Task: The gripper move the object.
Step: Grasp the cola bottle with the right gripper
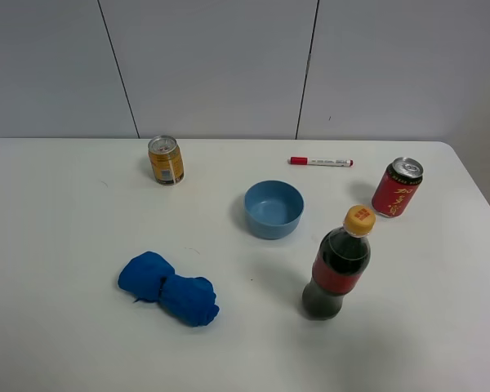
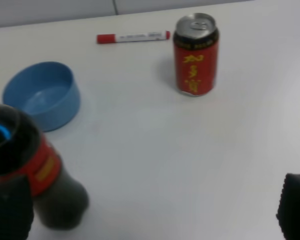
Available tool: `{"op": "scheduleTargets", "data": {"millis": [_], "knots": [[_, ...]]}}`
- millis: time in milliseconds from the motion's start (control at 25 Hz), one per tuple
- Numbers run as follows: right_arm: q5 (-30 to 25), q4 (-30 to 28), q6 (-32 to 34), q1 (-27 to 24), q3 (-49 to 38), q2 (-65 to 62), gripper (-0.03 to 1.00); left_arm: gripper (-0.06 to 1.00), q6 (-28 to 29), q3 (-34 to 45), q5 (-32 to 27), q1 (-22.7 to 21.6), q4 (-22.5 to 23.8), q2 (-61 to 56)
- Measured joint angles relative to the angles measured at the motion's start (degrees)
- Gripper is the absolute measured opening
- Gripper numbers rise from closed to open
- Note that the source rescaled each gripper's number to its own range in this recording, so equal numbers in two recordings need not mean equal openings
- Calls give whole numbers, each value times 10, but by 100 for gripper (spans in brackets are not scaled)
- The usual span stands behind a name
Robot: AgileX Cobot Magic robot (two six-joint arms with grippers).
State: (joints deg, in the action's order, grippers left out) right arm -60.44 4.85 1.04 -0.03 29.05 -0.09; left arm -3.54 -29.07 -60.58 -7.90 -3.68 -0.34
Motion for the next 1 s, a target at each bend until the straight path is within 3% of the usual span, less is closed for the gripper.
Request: {"op": "scheduleTargets", "data": {"millis": [160, 360, 600, 1000], "knots": [[-1, -49, 0, -1, 0, 0, 100, 100, 0, 0, 0, 0, 0, 0], [-1, -49, 0, -3, 0, 0, 100, 100, 0, 0, 0, 0, 0, 0], [-1, 20, -10, -4, 0, 24, 100, 100, 0, 0, 0, 0, 0, 0], [-5, 73, -202, -1, 15, 284, 100, 100, 0, 0, 0, 0, 0, 0]]}}
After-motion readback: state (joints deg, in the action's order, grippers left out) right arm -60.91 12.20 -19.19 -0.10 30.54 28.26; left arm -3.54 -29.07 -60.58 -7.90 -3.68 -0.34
